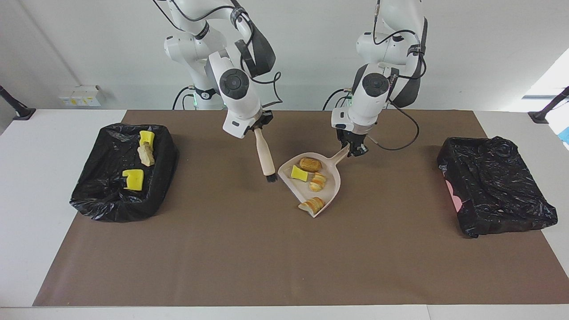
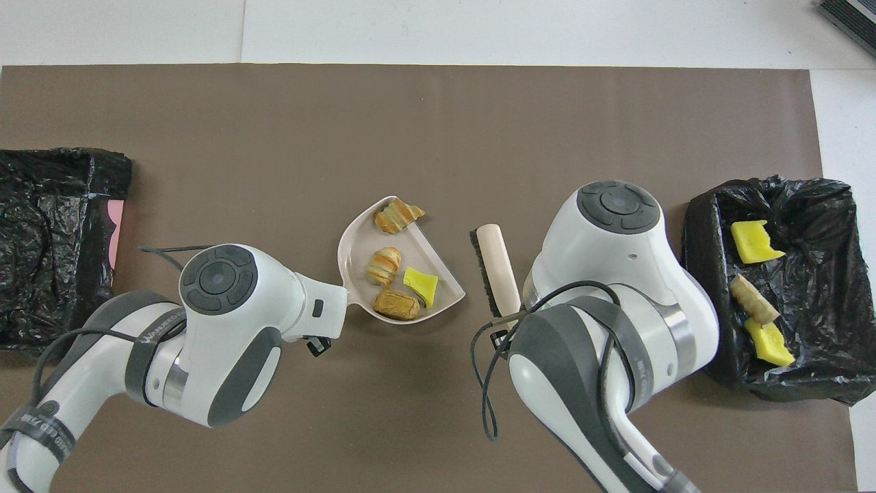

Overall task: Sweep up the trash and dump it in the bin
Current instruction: 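Carry the loaded dustpan with the left gripper over the black bin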

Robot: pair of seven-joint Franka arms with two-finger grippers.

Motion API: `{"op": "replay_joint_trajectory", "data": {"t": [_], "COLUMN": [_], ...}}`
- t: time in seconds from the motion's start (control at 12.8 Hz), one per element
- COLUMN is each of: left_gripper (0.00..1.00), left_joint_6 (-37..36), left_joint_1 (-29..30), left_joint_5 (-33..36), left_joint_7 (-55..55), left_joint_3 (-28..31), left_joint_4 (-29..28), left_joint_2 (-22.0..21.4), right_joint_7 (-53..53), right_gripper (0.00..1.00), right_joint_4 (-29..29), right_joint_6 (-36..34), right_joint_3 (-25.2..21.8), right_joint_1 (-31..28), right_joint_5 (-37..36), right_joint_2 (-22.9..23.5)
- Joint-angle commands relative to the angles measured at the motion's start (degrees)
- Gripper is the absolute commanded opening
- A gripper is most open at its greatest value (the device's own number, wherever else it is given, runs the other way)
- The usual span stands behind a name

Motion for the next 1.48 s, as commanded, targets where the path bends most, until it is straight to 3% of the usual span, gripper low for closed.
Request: {"op": "replay_joint_trajectory", "data": {"t": [0.0,0.47,0.7,1.09,1.25,1.4], "left_gripper": [0.0,0.0,0.0,0.0,0.0,0.0], "left_joint_6": [0.9,0.4,-0.3,-2.0,-3.4,-12.0], "left_joint_1": [1.9,8.1,9.7,13.1,14.7,14.7], "left_joint_5": [-0.5,-0.5,-0.4,-0.5,-0.5,-0.7], "left_joint_7": [-4.5,-5.8,-13.1,-19.0,-23.2,-27.5], "left_joint_3": [0.1,0.1,0.2,0.4,0.4,0.9], "left_joint_4": [-1.0,0.3,2.0,8.3,12.3,18.9], "left_joint_2": [-1.8,-6.4,-8.7,-10.4,-10.4,-10.3], "right_joint_7": [1.6,21.1,26.6,30.0,30.0,31.5], "right_gripper": [0.0,0.0,0.0,0.0,0.0,0.0], "right_joint_4": [0.2,-0.4,-3.8,-5.6,-5.9,-5.9], "right_joint_6": [-3.5,-3.1,4.1,11.9,14.2,15.7], "right_joint_3": [0.2,1.0,1.0,1.0,1.0,1.0], "right_joint_1": [0.7,8.3,12.8,19.1,22.7,25.0], "right_joint_5": [-1.6,-1.0,3.7,3.8,3.3,3.1], "right_joint_2": [-1.6,-4.0,-4.9,-0.7,3.1,5.2]}}
